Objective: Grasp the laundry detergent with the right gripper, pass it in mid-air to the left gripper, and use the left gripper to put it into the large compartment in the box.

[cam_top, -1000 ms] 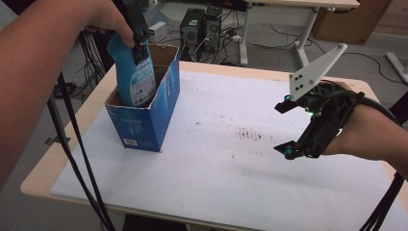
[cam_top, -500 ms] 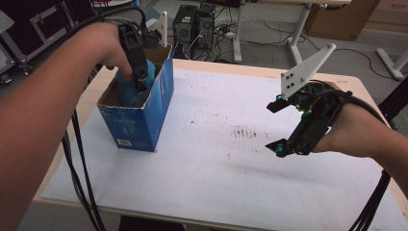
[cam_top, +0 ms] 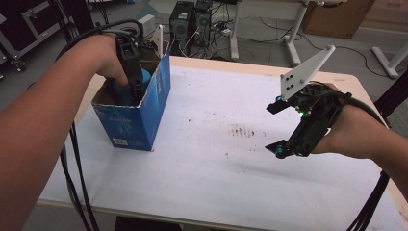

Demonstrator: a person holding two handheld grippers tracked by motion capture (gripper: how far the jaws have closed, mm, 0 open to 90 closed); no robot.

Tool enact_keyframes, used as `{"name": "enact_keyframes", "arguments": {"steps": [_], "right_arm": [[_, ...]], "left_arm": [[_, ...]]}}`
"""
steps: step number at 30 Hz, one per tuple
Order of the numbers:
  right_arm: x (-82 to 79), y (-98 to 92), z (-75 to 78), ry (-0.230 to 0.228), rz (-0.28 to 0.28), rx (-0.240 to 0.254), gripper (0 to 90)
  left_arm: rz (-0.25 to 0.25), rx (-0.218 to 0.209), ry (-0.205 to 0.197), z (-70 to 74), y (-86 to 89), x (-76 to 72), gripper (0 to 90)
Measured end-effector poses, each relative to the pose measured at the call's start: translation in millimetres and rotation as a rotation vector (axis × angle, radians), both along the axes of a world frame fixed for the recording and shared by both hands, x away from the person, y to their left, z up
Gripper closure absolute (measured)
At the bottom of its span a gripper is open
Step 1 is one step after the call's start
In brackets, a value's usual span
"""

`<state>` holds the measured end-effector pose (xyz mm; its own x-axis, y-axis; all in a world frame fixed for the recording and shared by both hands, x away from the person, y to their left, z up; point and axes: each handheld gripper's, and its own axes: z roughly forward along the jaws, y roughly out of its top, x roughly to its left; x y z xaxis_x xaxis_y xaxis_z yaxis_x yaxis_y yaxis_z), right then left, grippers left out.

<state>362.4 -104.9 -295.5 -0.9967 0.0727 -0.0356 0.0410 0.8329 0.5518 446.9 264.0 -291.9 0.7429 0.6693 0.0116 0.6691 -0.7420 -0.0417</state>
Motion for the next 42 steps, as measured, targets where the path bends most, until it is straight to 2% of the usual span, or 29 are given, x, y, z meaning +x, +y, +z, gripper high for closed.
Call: {"name": "enact_keyframes", "arguments": {"steps": [4,6,7,11,14,18,21,22,25,26,27,31,32,33,36,37,38,39,41,42], "right_arm": [[-0.1,0.5,-0.8,0.001,0.001,-0.004,0.7],[0.2,0.7,-1.0,0.001,0.002,-0.005,0.7],[0.0,1.1,-1.1,-0.001,0.001,-0.004,0.7],[-1.2,2.2,-0.4,0.000,0.007,-0.006,0.7],[-3.4,3.3,0.0,0.000,0.009,-0.016,0.7],[-4.5,2.0,2.6,-0.003,0.016,-0.018,0.7],[-4.6,-0.1,4.8,-0.002,0.014,-0.021,0.7],[-4.8,-2.2,7.1,-0.009,0.012,-0.029,0.7],[-4.4,-4.5,10.7,-0.009,0.016,-0.027,0.7],[-4.4,-4.5,10.7,-0.009,0.016,-0.027,0.7],[-4.4,-5.0,12.1,-0.008,0.018,-0.034,0.7],[-3.7,-8.1,17.8,-0.005,0.023,-0.053,0.7],[-3.7,-8.1,17.8,-0.005,0.023,-0.053,0.7],[-3.1,-8.8,18.7,-0.006,0.026,-0.067,0.7],[-2.9,-9.2,19.3,-0.008,0.031,-0.093,0.7],[-2.7,-9.7,19.6,-0.005,0.032,-0.096,0.7],[-2.5,-10.1,20.0,-0.004,0.035,-0.099,0.7],[-2.4,-10.5,20.4,-0.005,0.035,-0.105,0.7],[-2.2,-11.2,21.1,-0.002,0.035,-0.116,0.7],[-2.4,-11.4,21.3,-0.001,0.034,-0.123,0.6]], "left_arm": [[0.021,-0.015,0.009,-0.1,3.4,0.7,38.1],[0.032,-0.032,0.006,2.8,6.1,0.3,34.6],[0.041,-0.044,-0.004,7.2,7.8,-0.2,33.0],[0.062,-0.065,-0.001,18.3,9.2,-1.9,30.8],[0.071,-0.056,-0.013,25.0,8.2,-3.4,27.2],[0.065,-0.018,-0.045,45.1,6.2,-7.6,22.6],[0.061,-0.016,-0.050,53.5,4.1,-10.4,21.9],[0.044,-0.011,-0.058,62.0,1.6,-13.5,20.3],[0.018,-0.016,-0.063,74.9,-2.4,-17.9,19.6],[0.018,-0.016,-0.063,74.9,-2.4,-17.9,18.0],[-0.008,-0.026,-0.057,81.7,-6.1,-21.3,18.0],[-0.071,-0.025,-0.054,92.5,-20.6,-30.1,16.5],[-0.071,-0.025,-0.054,92.5,-20.6,-30.1,16.5],[-0.112,-0.031,-0.048,97.2,-31.9,-36.2,16.5],[-0.191,-0.066,-0.046,102.6,-51.7,-45.6,16.5],[-0.191,-0.066,-0.046,102.6,-51.7,-45.6,16.5],[-0.239,-0.060,-0.045,104.9,-65.0,-51.2,16.5],[-0.239,-0.060,-0.045,104.9,-65.0,-51.2,16.5],[-0.300,-0.060,-0.040,105.3,-81.9,-57.1,16.5],[-0.314,-0.057,-0.035,105.1,-86.1,-57.8,16.5]]}}
